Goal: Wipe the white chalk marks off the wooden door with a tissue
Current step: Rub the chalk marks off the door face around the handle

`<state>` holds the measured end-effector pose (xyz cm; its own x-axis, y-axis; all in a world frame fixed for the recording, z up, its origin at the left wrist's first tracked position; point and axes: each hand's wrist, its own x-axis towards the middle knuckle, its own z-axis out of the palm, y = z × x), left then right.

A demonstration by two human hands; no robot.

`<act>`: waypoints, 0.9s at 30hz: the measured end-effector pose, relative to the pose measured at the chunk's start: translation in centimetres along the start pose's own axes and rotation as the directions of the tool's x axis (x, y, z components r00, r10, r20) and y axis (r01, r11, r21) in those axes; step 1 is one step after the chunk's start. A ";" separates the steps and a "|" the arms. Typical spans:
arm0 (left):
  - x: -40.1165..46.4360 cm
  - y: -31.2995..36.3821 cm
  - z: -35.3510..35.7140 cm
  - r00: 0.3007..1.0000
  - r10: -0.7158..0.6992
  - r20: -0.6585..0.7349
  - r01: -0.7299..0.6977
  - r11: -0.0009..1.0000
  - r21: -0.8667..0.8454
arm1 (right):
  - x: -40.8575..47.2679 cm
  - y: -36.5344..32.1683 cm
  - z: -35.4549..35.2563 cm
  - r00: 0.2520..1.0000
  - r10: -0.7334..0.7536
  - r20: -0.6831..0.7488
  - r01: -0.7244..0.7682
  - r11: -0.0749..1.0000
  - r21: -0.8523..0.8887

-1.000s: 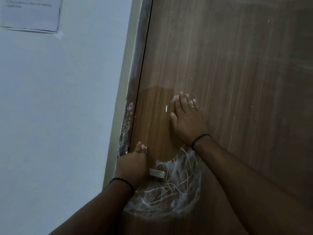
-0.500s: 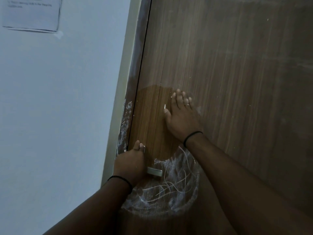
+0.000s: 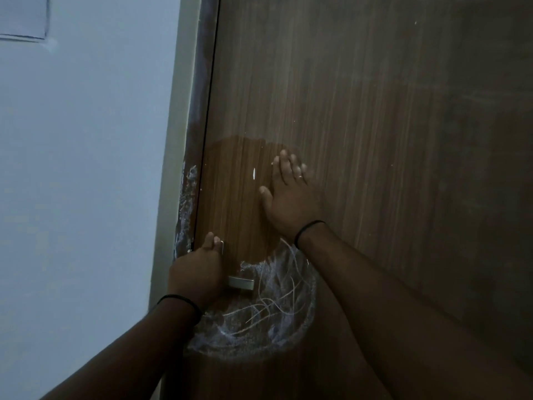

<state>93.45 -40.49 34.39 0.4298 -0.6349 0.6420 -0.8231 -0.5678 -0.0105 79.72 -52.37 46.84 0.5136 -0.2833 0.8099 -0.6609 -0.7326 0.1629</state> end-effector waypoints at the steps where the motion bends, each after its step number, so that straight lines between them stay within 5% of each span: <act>1: 0.0 0.0 -0.1 1.000 0.001 0.002 -0.001 1.000 -0.002 | -0.6 -0.5 0.4 0.999 -0.035 0.014 0.035 0.999 -0.003; 5: -0.1 -0.1 -0.5 1.000 0.004 0.010 -0.004 1.000 -0.002 | -4.3 0.6 2.0 0.989 -0.130 0.063 0.135 0.988 -0.080; 12: 0.0 -0.1 -0.3 1.000 0.010 -0.001 -0.010 1.000 0.010 | -1.5 2.1 0.7 0.999 0.049 -0.019 -0.049 0.998 -0.028; 18: 0.1 -0.1 -0.2 1.000 0.017 0.021 -0.017 1.000 0.009 | -5.8 3.1 2.0 0.995 -0.089 0.049 0.094 0.991 -0.098; 24: -0.2 -0.1 -0.4 1.000 0.017 -0.006 -0.017 1.000 0.001 | -2.8 4.5 0.4 0.995 0.098 -0.033 -0.100 0.994 -0.040; 27: -0.2 0.1 -0.6 1.000 0.013 -0.004 -0.013 1.000 -0.004 | -4.0 2.6 1.5 1.000 -0.014 0.027 0.014 1.000 -0.020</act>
<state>93.07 -40.08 34.70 0.4180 -0.6400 0.6447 -0.8298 -0.5578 -0.0156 76.74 -54.05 43.18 0.5371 -0.2898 0.7922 -0.6642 -0.7242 0.1854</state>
